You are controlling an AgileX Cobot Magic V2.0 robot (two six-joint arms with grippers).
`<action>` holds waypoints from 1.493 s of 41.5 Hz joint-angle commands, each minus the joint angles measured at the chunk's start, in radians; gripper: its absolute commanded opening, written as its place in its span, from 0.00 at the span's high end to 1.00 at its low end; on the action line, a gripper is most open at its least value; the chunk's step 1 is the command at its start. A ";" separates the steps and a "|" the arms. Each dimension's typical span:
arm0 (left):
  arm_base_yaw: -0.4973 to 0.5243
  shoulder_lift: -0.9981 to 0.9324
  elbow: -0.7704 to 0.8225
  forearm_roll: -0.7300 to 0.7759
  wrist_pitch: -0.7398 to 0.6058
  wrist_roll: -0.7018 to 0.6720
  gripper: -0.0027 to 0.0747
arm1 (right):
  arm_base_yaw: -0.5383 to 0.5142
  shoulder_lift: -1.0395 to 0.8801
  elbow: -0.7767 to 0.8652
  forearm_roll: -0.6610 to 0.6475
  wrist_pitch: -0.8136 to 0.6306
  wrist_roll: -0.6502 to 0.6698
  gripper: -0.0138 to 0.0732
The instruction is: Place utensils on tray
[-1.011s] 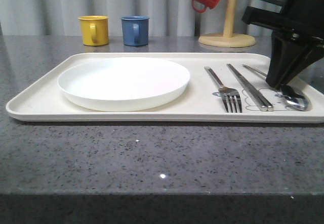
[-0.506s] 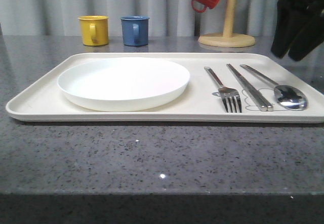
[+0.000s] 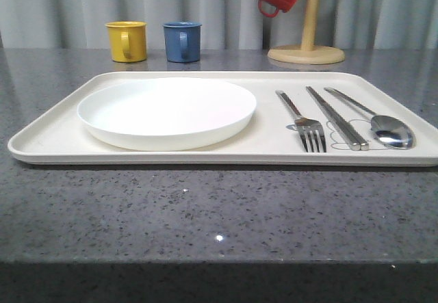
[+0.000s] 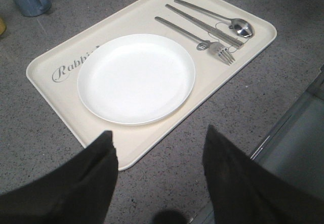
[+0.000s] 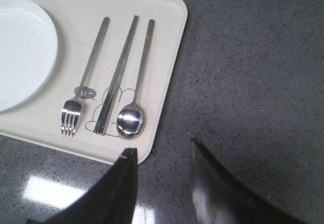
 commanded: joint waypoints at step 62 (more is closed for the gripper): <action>0.000 0.000 -0.028 -0.004 -0.077 -0.009 0.99 | -0.003 -0.673 0.495 -0.020 -0.154 0.013 0.92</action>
